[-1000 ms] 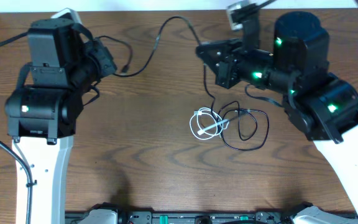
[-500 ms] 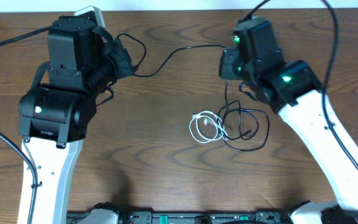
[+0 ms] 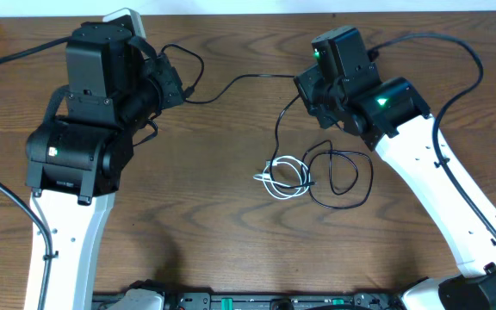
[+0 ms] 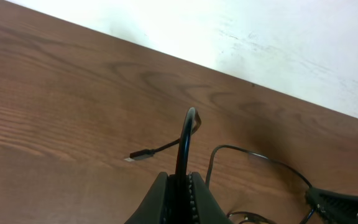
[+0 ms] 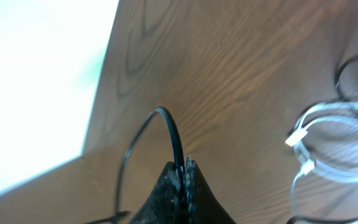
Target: Untangle cables
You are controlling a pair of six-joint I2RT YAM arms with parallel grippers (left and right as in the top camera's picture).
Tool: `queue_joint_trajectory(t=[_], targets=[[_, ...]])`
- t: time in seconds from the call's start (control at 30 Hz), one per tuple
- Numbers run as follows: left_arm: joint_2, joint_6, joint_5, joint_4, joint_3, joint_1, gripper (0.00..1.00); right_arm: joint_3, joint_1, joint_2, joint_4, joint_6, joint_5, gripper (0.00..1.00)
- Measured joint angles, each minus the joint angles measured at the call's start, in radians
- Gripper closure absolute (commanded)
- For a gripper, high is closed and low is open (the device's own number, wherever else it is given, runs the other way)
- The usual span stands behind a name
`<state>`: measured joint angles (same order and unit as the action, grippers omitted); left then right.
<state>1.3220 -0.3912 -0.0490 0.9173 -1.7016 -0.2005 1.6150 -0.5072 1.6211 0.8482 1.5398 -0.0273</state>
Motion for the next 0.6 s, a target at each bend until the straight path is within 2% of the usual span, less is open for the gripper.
queue_joint_trajectory(t=[0.23, 0.47, 0.6], targets=[[0.000, 0.000, 0.000, 0.000, 0.000, 0.000, 0.93, 0.000, -0.009, 0.036, 0.011, 0.139, 0.010, 0.98], [0.000, 0.000, 0.000, 0.000, 0.000, 0.000, 0.93, 0.000, -0.027, 0.156, 0.045, 0.164, 0.010, 0.98], [0.000, 0.000, 0.000, -0.001, 0.000, 0.000, 0.92, -0.003, -0.030, 0.169, 0.087, 0.161, 0.001, 0.98]])
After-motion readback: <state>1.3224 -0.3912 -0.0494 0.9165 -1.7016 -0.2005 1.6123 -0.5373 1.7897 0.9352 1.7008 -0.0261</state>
